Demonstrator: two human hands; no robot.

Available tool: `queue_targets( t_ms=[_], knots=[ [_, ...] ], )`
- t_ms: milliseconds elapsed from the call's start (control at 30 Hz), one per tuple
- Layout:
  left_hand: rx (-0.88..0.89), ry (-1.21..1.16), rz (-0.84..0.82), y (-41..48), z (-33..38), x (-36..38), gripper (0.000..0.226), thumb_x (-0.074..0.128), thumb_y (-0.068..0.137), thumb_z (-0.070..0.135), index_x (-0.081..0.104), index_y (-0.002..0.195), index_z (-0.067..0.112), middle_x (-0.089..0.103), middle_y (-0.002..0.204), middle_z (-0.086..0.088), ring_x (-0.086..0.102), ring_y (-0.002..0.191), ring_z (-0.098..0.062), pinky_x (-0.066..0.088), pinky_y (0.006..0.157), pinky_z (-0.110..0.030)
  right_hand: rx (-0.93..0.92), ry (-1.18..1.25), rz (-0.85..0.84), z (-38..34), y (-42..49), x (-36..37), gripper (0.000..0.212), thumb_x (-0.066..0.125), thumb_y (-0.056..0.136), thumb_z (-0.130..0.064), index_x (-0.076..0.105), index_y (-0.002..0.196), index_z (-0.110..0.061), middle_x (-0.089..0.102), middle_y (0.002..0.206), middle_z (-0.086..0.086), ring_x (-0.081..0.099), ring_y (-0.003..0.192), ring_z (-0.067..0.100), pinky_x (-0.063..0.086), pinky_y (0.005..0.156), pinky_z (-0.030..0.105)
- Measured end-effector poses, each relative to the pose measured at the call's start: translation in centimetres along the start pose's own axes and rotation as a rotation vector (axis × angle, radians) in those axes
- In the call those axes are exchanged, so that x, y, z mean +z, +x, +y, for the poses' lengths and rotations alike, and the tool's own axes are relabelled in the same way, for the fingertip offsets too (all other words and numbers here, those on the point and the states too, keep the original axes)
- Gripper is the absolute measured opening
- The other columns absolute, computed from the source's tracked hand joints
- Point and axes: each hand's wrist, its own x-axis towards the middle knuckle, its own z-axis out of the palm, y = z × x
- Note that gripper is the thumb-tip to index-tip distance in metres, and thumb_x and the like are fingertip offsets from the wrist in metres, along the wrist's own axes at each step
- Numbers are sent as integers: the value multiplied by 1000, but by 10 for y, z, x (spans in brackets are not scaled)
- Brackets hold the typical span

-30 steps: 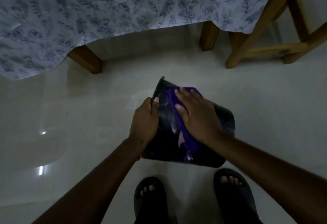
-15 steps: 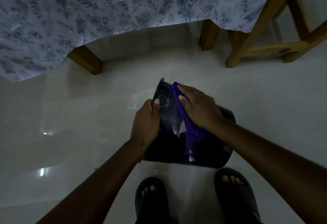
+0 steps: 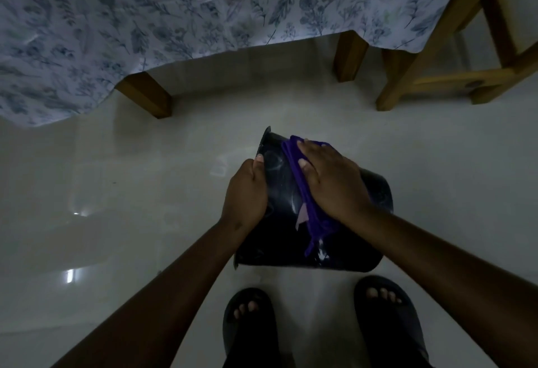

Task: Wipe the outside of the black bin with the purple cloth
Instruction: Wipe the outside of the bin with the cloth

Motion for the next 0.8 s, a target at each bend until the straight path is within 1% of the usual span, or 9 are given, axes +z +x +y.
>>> queue_targets(
  t_ms=[100,233,333,400,467,533,633,700,800],
  knots=[
    [-21,49,-15,7,-1,0,48,22,102,40,57,97,8,61,84,-4,57,73,-14,42,61,-20,-61,-119,42,-5,-37,13,54,21,99,-40,25,150,-24,27,157,-2,21,146,24,22,115,47],
    [13,81,22,7,-2,3,43,24,103,38,56,97,9,58,85,0,55,74,-15,38,62,-23,-235,-193,44,-13,-99,32,59,34,96,-39,20,151,-25,18,160,-2,12,148,27,17,113,48],
    [28,99,21,4,-1,2,36,26,103,36,49,87,13,51,73,7,48,63,-2,37,51,-9,-156,-141,51,-10,-63,19,54,27,98,-43,24,150,-27,23,158,-5,16,147,22,16,115,44],
    [15,117,8,5,-1,2,34,27,103,35,46,86,13,47,70,10,45,62,1,39,51,-5,-27,-56,56,-7,-24,7,55,20,98,-45,28,149,-26,31,156,-3,24,145,21,21,115,44],
    [-8,132,1,5,1,0,34,27,103,35,47,89,12,47,72,9,44,62,1,39,49,-6,25,-47,30,-1,-7,3,58,14,97,-46,28,149,-24,33,155,-1,29,143,22,27,115,47],
    [-24,154,-9,6,0,0,36,26,103,37,48,91,12,49,74,6,46,61,-1,37,45,-11,-11,-143,31,1,-26,10,57,17,97,-43,24,150,-23,29,157,0,25,144,25,27,114,48],
    [-42,169,-8,11,-1,2,38,27,103,37,51,93,9,54,79,1,49,64,-10,31,47,-13,-189,-246,-1,-9,-88,26,59,29,96,-42,18,152,-27,18,160,-2,13,147,28,19,114,49],
    [-29,172,0,16,0,4,37,27,103,35,51,93,9,53,81,1,47,63,-6,30,51,-16,-266,-240,5,-7,-96,28,61,32,96,-47,16,152,-29,15,161,-3,9,148,26,15,115,47],
    [-8,175,-16,16,4,3,34,26,103,35,49,90,13,46,73,8,43,63,0,29,52,-15,-141,-142,43,-6,-53,14,59,27,97,-52,24,151,-27,22,159,-2,15,147,23,18,115,45]
  ],
)
